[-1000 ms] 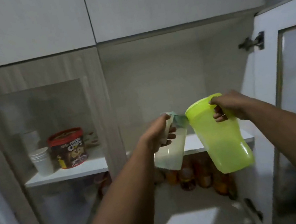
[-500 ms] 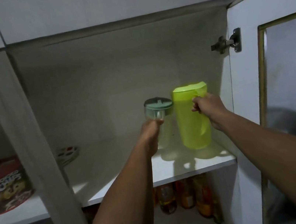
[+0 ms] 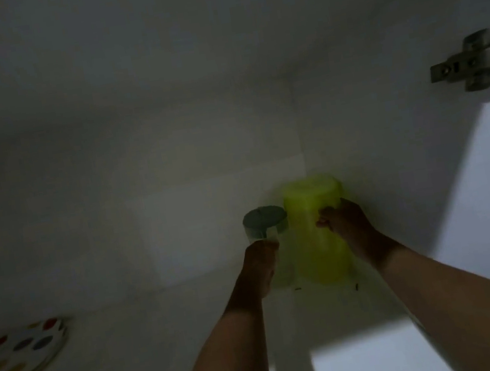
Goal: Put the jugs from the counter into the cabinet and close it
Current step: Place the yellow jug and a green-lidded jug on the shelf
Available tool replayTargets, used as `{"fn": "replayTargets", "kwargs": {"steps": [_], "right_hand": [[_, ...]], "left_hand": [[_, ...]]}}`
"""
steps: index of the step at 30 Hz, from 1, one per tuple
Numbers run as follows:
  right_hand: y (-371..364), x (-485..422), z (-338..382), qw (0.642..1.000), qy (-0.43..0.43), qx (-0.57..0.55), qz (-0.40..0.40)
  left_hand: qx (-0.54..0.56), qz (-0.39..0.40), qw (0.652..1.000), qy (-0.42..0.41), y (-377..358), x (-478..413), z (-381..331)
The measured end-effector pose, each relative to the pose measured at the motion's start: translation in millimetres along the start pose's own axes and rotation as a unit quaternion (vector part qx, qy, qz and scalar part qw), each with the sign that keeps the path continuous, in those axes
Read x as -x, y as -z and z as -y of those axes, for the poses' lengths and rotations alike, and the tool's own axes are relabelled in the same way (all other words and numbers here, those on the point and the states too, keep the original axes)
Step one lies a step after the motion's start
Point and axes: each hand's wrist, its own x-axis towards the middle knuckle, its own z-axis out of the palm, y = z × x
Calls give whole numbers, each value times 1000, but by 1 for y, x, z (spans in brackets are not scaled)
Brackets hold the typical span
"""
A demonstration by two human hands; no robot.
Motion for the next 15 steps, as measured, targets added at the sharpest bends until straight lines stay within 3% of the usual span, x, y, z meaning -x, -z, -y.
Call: {"fn": "replayTargets", "kwargs": {"steps": [6,11,15], "right_hand": [[-28,-44,-1,999,-21,26,4],[-34,-58,1,992,-45,114,10],[-25,-39,6,975,13,218,-35]], "left_hand": [[-35,-15,999,-24,-9,-55,0],[-157,-40,987,-25,-12,-67,-10],[-245,-57,967,-37,-7,-55,-12]]}}
